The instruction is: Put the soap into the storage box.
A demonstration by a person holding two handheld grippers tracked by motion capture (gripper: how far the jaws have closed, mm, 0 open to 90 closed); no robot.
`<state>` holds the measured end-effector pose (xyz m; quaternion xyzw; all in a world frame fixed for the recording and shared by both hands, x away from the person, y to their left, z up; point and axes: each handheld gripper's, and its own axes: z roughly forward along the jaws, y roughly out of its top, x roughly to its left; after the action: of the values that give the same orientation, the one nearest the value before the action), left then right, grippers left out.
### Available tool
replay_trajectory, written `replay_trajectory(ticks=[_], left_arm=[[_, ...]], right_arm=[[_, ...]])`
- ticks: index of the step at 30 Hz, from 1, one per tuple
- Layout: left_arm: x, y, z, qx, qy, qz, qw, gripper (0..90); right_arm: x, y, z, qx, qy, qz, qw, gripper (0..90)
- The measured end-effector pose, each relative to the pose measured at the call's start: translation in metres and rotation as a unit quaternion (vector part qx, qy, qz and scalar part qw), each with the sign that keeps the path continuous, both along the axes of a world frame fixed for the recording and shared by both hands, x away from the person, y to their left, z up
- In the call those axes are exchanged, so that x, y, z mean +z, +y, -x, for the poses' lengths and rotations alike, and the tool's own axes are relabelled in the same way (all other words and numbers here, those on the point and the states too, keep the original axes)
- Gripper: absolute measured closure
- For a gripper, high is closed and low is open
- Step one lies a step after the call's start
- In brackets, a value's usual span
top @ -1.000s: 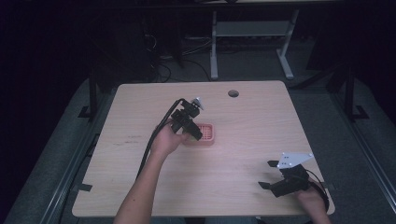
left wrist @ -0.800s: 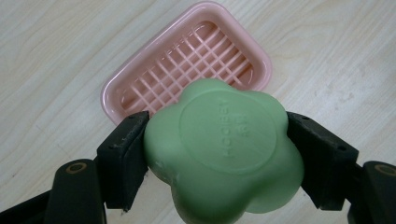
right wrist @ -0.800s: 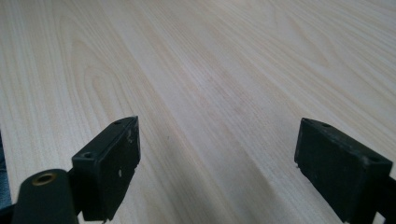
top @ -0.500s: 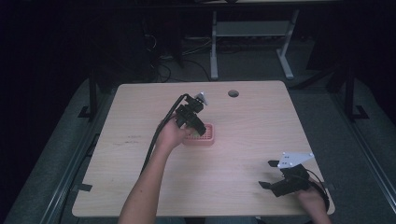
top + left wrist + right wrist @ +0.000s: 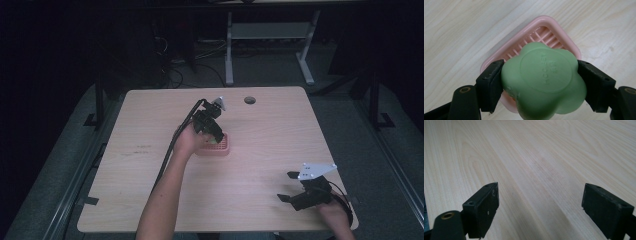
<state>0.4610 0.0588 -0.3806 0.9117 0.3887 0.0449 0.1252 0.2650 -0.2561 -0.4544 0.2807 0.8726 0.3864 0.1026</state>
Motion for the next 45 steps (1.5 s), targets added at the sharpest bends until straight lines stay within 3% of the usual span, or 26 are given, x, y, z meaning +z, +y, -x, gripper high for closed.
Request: replay_trajectory(ticks=[19,24,27,31,35,38,45], left_arm=[[-0.022,-0.007,-0.016,0.019,0.021,0.0,0.9996,26.4],[-0.026,-0.008,-0.015,0.028,0.014,0.013,0.9994,26.3],[-0.03,-0.008,-0.013,0.024,0.009,0.008,0.9996,26.3],[-0.033,-0.004,-0.01,0.035,0.0,0.03,0.9989,26.2],[-0.037,-0.002,-0.005,0.033,0.0,0.016,0.9993,26.0],[-0.038,0.002,-0.004,0.039,-0.004,0.029,0.9988,25.9],[-0.038,0.004,-0.002,0.042,-0.012,0.032,0.9985,25.6]], right_arm=[[0.0,0.0,0.0,0.0,0.0,-0.001,1.0,13.8],[0.0,-0.001,0.0,0.0,0.001,-0.003,1.0,13.8],[0.0,-0.001,0.0,0.0,0.0,-0.001,1.0,13.7],[0.0,0.0,0.0,0.002,0.001,0.0,1.0,13.7],[0.0,0.0,0.0,0.001,0.001,0.0,1.0,13.7],[0.0,0.0,0.0,0.001,0.001,0.001,1.0,13.8],[0.0,0.0,0.0,0.002,0.002,0.001,1.0,13.8]])
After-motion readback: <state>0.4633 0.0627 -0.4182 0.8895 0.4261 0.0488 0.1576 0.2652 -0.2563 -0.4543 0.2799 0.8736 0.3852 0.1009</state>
